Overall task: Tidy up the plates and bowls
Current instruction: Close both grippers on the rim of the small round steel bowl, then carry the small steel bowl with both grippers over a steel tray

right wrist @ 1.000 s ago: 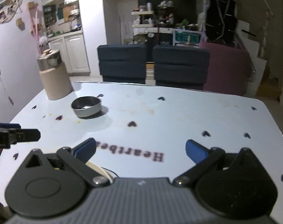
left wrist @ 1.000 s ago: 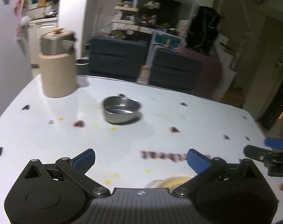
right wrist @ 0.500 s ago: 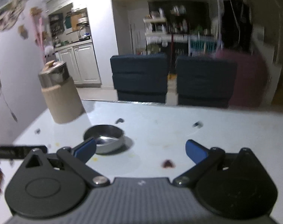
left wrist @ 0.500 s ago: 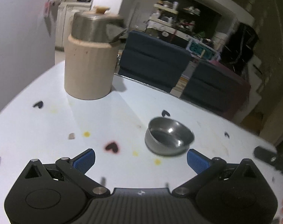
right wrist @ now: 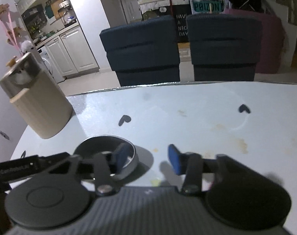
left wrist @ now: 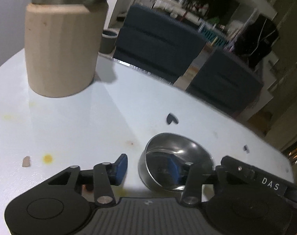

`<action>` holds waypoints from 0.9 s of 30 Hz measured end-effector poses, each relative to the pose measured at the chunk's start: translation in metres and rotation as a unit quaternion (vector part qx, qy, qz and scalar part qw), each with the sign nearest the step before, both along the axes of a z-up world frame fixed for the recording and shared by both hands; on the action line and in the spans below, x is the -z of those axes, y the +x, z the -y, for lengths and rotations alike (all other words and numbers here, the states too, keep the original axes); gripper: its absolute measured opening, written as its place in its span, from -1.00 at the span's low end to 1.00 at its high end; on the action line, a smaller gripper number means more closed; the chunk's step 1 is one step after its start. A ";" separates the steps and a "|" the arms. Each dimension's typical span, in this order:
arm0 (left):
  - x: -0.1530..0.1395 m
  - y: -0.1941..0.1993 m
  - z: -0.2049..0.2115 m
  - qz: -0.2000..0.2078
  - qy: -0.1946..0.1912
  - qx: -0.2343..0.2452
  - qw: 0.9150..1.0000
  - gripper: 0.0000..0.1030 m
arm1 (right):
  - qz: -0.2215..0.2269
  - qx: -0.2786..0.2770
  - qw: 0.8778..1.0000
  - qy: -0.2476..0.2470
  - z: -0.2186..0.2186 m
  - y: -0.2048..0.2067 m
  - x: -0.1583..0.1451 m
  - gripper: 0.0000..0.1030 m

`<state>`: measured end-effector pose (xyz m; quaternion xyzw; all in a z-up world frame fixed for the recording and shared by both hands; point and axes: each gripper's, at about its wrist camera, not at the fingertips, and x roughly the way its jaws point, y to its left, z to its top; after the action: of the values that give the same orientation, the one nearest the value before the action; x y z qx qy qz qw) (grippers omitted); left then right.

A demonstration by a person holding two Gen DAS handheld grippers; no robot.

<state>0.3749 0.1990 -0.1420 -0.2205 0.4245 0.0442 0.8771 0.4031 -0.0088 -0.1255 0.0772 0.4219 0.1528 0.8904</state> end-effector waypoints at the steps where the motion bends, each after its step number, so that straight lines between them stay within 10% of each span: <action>1: 0.002 0.003 0.002 0.002 0.000 0.008 1.000 -0.22 | -0.004 0.000 1.000 0.002 -0.002 0.004 0.004 -0.10; 15: 0.014 0.013 0.000 -0.031 0.014 0.015 0.999 -0.74 | -0.020 -0.051 0.998 -0.018 -0.031 0.013 0.017 -0.78; 27: -0.013 -0.005 0.021 -0.010 0.040 0.042 0.998 -0.85 | 0.004 -0.051 0.998 -0.039 -0.024 -0.006 -0.006 -0.84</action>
<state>0.3703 0.1777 -0.1287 -0.1668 0.4395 0.0270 0.8822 0.3974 0.0156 -0.1192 0.0203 0.4277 0.1813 0.8853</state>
